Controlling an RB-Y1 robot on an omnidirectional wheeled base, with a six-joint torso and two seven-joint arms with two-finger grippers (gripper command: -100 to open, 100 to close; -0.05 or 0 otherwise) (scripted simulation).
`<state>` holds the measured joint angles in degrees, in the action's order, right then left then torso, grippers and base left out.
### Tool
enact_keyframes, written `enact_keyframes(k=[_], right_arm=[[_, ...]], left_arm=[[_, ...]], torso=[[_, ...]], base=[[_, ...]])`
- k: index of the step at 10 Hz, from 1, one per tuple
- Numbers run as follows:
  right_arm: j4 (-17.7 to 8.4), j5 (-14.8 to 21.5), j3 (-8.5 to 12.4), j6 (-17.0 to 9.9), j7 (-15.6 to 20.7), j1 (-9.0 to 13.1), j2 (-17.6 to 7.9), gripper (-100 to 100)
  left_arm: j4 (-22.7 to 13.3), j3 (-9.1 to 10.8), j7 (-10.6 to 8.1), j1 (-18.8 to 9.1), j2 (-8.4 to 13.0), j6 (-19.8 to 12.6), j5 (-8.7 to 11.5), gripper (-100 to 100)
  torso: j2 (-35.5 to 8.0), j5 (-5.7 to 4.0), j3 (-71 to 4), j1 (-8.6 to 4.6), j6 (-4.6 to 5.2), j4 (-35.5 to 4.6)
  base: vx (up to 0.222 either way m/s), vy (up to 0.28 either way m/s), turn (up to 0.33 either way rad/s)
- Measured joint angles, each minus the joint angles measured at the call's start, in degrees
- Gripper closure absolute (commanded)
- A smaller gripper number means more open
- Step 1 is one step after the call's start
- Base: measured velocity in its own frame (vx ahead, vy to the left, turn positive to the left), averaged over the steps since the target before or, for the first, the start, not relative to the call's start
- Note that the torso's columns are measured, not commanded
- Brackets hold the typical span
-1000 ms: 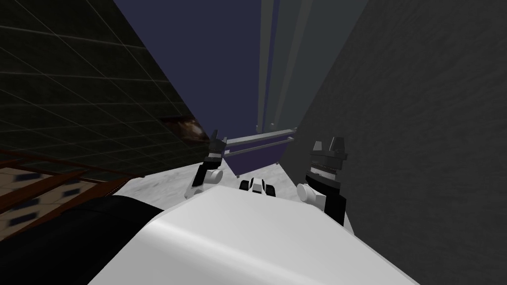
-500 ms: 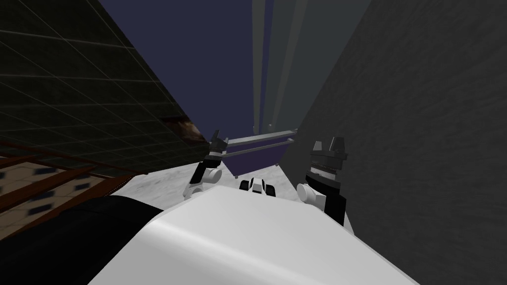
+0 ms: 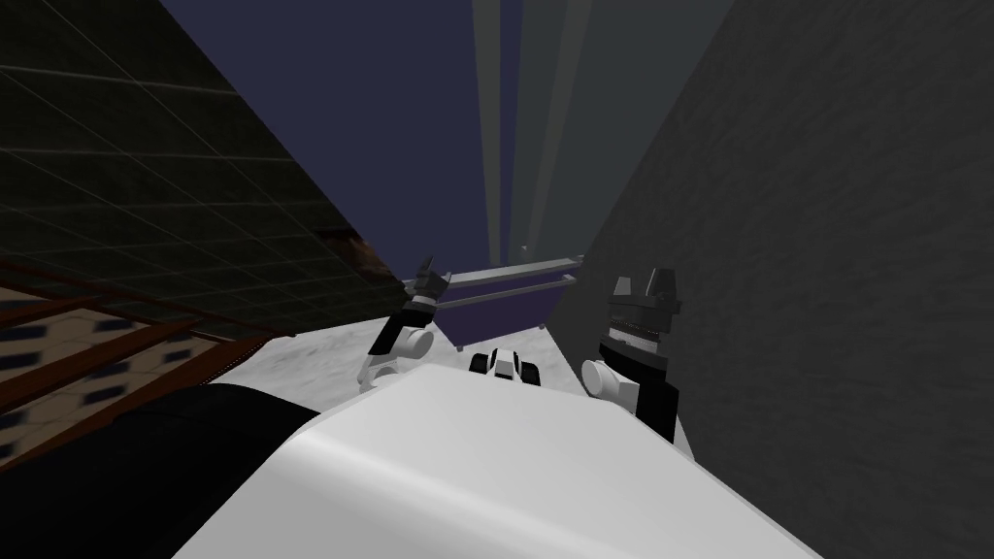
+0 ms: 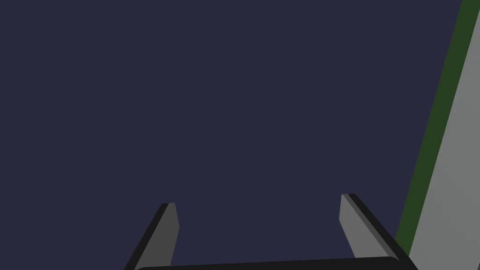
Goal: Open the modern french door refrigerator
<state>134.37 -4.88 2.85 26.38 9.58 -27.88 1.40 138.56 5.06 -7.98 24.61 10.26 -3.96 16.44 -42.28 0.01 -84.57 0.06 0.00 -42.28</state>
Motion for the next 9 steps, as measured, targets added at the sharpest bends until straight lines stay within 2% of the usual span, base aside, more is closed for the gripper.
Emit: enact_keyframes(k=[9], right_arm=[[0.00,0.00,0.00,0.00,0.00,0.00,0.00,0]], left_arm=[[0.58,1.17,-5.27,-1.17,0.71,-12.76,6.73,-100]], torso=[[-0.02,-0.02,0.00,-0.07,0.00,0.00]], base=[[0.054,-0.098,0.067]])
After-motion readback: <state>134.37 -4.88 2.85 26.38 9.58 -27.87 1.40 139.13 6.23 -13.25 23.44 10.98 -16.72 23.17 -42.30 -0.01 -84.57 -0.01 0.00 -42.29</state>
